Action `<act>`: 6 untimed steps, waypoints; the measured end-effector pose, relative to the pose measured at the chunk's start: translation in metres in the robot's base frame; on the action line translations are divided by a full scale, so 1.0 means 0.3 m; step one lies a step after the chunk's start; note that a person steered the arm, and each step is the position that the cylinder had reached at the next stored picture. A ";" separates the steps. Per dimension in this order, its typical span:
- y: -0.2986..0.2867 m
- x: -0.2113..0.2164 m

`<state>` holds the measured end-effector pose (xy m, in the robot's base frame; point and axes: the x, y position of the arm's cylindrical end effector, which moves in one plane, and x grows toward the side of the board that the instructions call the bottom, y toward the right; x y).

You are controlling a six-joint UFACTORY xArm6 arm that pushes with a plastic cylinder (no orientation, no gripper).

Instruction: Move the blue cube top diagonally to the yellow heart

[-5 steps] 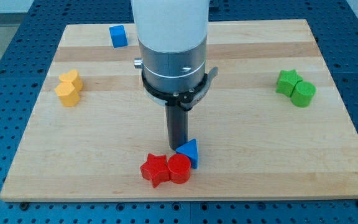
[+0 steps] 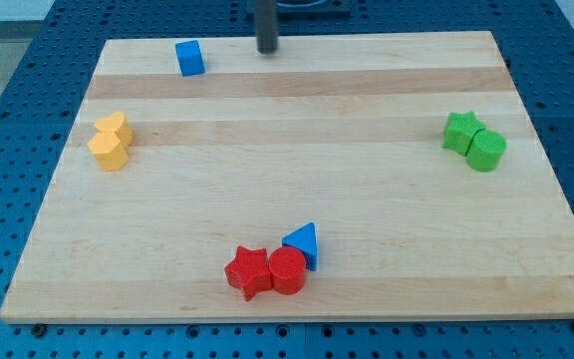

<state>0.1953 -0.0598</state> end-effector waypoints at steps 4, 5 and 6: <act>-0.422 0.114; -0.337 0.169; -0.370 0.044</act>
